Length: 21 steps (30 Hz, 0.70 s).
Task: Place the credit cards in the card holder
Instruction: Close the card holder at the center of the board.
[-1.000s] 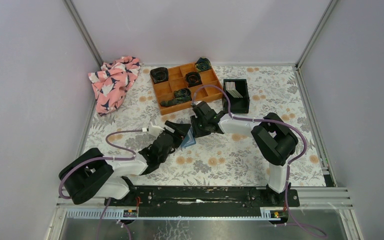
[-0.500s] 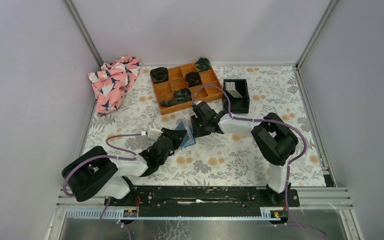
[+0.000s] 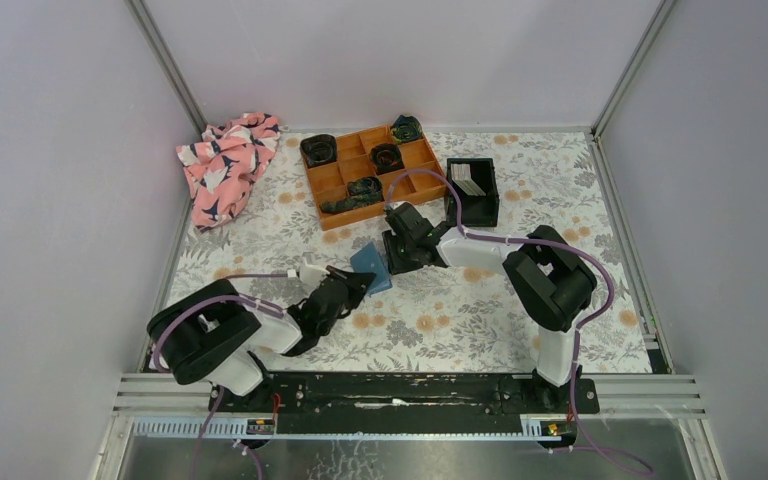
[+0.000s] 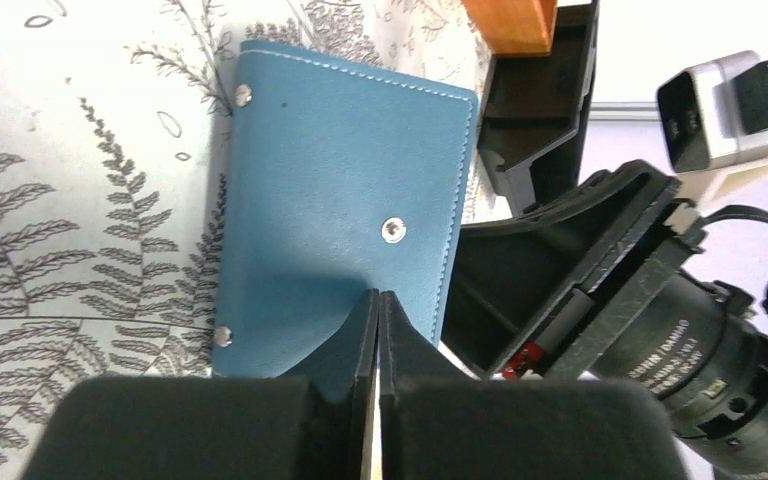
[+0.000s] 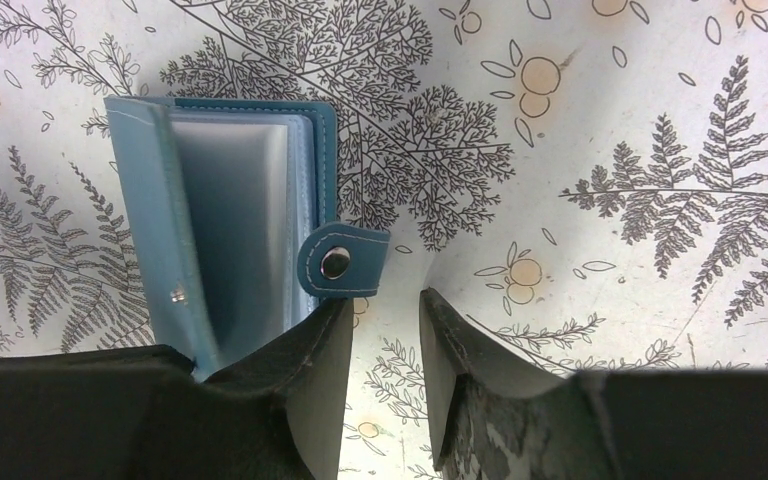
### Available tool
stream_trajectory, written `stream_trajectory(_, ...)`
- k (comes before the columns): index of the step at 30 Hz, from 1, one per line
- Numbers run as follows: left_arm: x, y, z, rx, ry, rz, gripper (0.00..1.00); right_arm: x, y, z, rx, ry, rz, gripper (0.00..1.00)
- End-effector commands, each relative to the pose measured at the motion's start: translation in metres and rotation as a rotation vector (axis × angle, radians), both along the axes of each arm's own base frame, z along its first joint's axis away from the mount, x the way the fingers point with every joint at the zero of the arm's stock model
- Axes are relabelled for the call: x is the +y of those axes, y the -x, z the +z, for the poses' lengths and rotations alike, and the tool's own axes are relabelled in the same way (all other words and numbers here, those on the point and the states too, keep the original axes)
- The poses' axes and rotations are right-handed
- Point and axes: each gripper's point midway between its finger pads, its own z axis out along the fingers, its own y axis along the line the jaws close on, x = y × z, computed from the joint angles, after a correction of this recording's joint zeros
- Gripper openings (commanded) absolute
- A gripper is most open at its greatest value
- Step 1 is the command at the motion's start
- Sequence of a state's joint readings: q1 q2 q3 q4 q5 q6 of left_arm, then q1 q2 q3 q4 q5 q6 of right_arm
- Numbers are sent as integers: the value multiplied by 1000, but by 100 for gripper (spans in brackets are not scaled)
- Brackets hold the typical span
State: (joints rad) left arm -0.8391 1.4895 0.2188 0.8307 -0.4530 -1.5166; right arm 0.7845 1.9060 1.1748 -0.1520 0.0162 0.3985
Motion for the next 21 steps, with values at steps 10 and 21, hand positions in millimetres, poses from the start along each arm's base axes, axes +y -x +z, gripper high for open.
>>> stream_trajectory(10,-7,3,-12,44,9,-11,1,-10,-11,32,-63,32,-22,38)
stream_trajectory(21,-2,4,-17,83,-29,11,2,2,-11,38,-53,-12,23,38)
